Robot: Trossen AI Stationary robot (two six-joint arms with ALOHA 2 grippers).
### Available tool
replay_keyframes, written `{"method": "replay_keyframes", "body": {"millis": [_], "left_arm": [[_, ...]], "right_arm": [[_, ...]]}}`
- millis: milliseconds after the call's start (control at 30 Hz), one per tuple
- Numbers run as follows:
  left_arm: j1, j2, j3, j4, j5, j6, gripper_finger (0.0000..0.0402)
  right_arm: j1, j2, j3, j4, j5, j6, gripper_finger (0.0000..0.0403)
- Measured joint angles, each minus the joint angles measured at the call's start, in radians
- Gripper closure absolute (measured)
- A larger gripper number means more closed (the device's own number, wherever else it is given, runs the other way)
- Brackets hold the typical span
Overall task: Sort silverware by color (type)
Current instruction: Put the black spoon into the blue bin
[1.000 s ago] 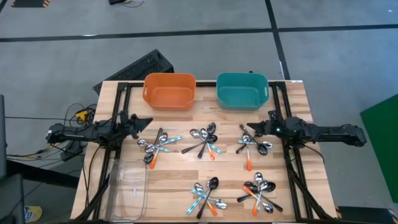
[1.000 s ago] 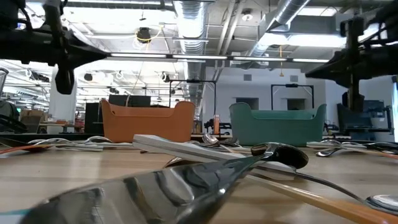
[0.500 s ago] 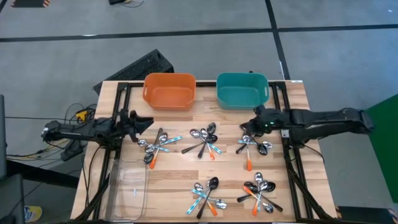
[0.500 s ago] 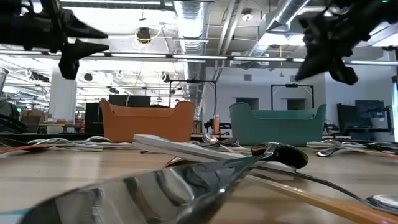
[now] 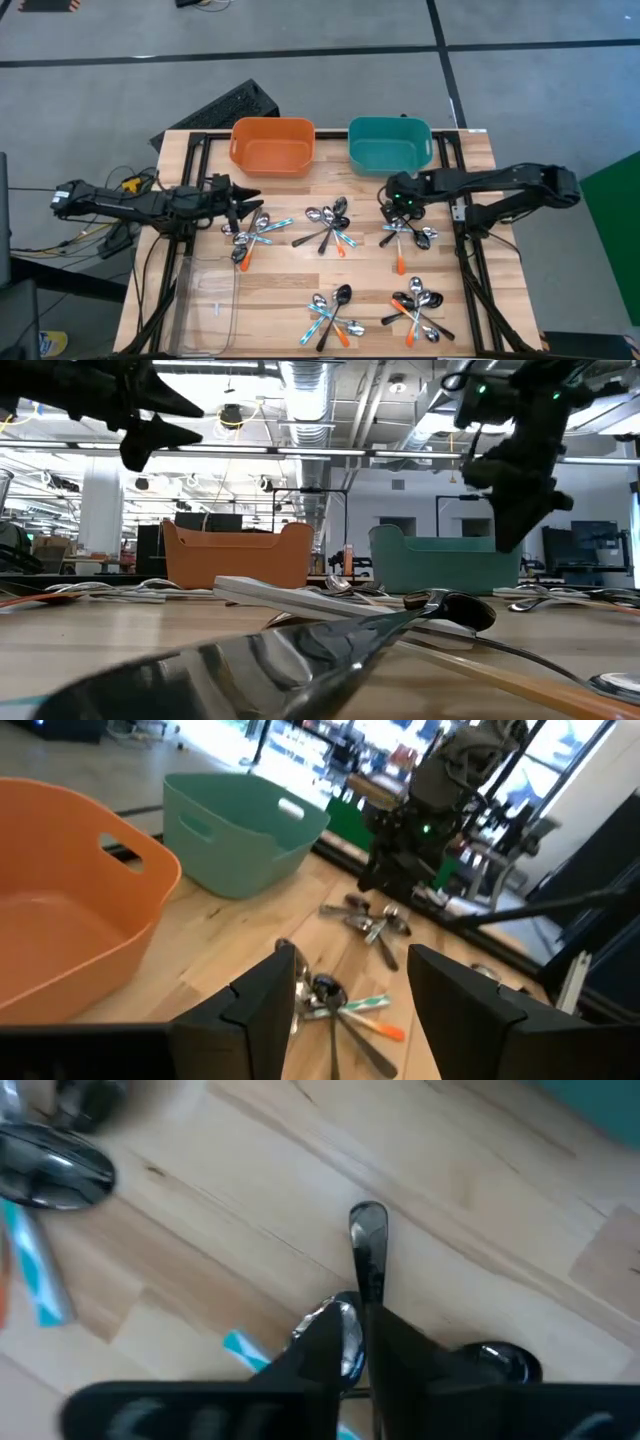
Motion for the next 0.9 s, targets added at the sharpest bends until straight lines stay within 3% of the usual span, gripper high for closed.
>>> {"method": "replay_keyframes", "body": {"millis": [167, 300, 900], "left_arm": [[0.000, 0.081, 0.018, 0.000, 0.000, -0.035, 0.0221], [0.000, 0.118, 0.020, 0.000, 0.005, -0.060, 0.0221], [0.000, 0.182, 0.021, -0.010, 0.015, -0.085, 0.0221]], "right_arm": [[-0.035, 0.073, 0.000, 0.012, -0.011, -0.032, 0.0235], [-0.045, 0.117, 0.000, 0.047, 0.005, -0.064, 0.0198], [-0.045, 0.307, 0.003, 0.088, 0.051, -0.081, 0.0246]]}}
